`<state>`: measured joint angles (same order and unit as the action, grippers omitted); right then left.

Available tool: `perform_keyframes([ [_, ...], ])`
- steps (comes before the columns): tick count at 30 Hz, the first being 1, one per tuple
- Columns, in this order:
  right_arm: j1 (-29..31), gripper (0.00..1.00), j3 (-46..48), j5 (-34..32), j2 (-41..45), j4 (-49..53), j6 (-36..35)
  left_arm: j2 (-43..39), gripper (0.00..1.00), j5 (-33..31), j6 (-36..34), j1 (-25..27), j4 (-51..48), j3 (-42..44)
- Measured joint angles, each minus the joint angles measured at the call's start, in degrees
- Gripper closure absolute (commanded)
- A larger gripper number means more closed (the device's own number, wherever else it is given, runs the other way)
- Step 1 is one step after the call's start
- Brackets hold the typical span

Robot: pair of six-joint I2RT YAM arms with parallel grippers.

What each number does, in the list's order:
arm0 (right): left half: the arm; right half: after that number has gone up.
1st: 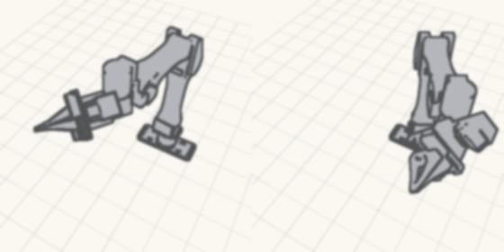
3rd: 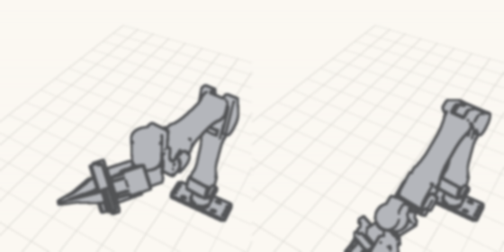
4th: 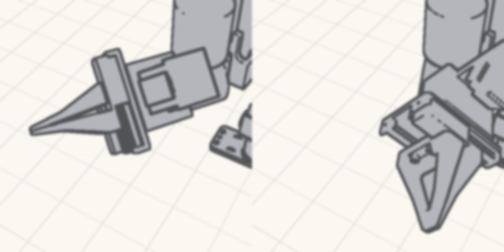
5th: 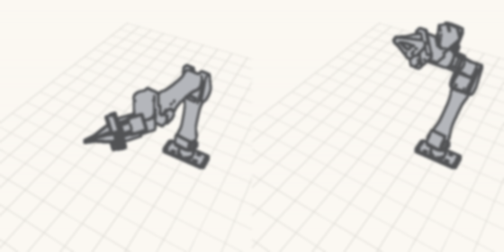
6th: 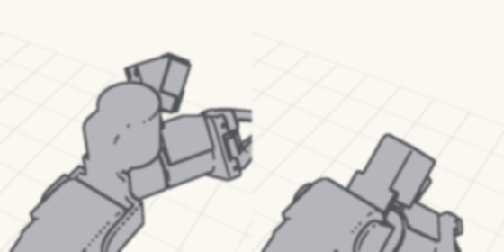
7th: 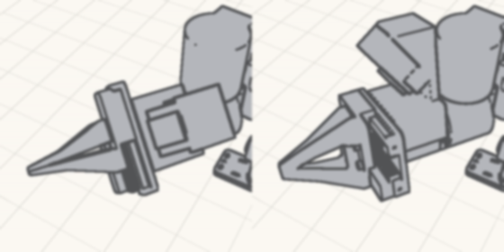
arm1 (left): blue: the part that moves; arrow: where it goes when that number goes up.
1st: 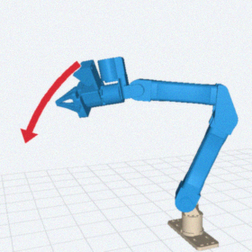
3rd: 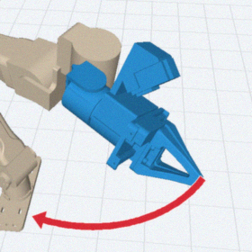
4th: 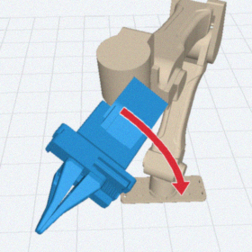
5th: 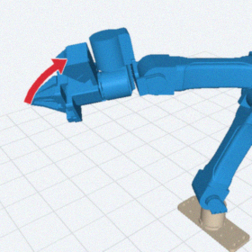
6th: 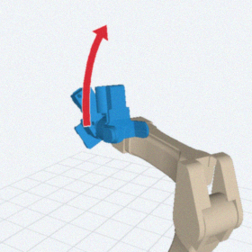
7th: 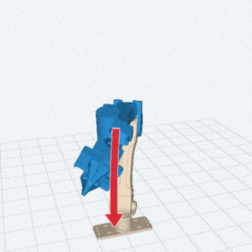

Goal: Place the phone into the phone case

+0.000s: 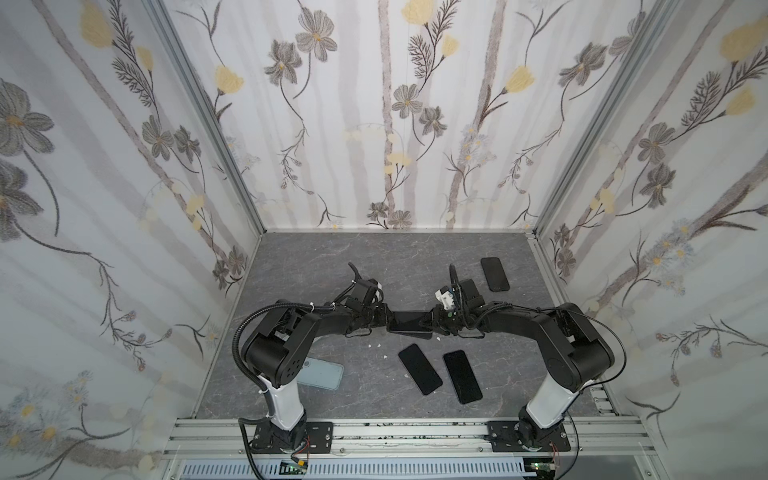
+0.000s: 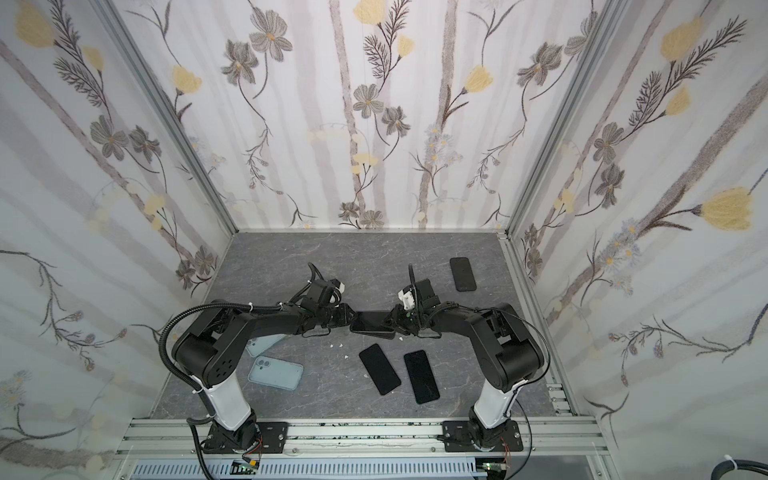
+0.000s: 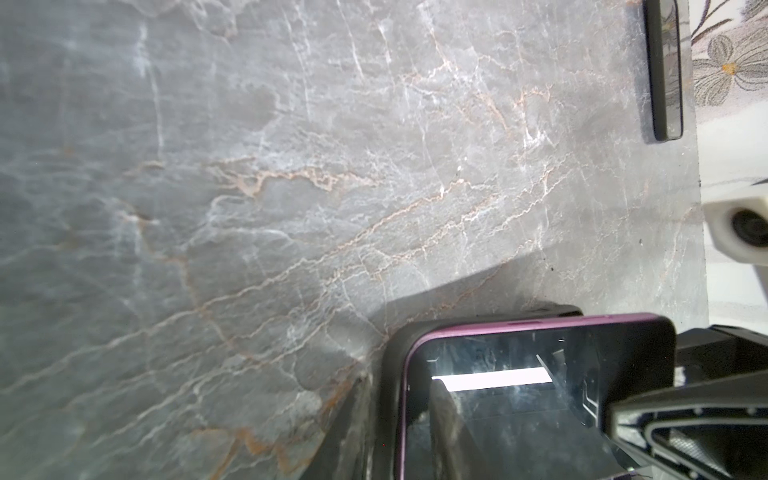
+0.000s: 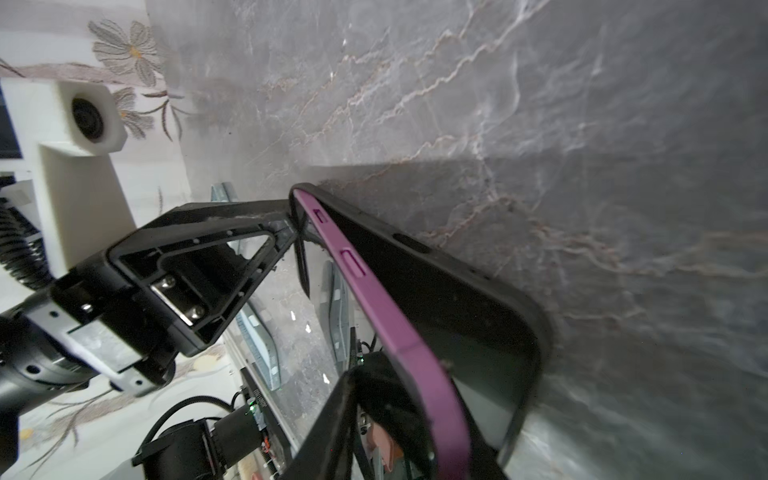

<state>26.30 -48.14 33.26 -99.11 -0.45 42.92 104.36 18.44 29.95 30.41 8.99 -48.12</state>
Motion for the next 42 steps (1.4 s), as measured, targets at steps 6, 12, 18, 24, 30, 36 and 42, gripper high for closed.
perform_keyframes([
  [6, 1.7, 0.58, -5.3, -4.5, 0.1, 9.0, -2.7, 0.2, 0.71, -0.5, -0.4, 0.0, 0.0, -0.4],
  [12, 2.6, 0.52, -8.9, -8.8, 0.5, 16.5, -5.7, 0.2, 0.72, -0.7, -1.0, 0.0, 0.0, -0.3],
  [18, 2.7, 0.48, -10.5, -12.3, 1.7, 21.7, -7.7, 0.1, 0.72, -0.8, -1.3, 0.0, 0.0, -0.2],
  [24, 2.5, 0.48, -11.1, -13.7, 2.6, 23.5, -8.9, -0.1, 0.72, -0.8, -1.3, 0.0, 0.0, -0.3],
  [30, 0.9, 0.56, -10.2, -14.1, 3.1, 23.8, -10.1, -2.0, 0.72, -1.2, -1.4, -0.2, -2.8, -0.2],
  [36, 0.3, 0.69, -9.1, -13.8, 1.4, 23.7, -11.1, -3.1, 0.73, -0.4, -1.4, -0.2, -5.9, -0.2],
  [42, 0.4, 0.80, -7.8, -12.4, 0.2, 22.8, -11.1, -3.2, 0.75, 0.5, -1.2, -0.1, -5.3, 0.4],
])
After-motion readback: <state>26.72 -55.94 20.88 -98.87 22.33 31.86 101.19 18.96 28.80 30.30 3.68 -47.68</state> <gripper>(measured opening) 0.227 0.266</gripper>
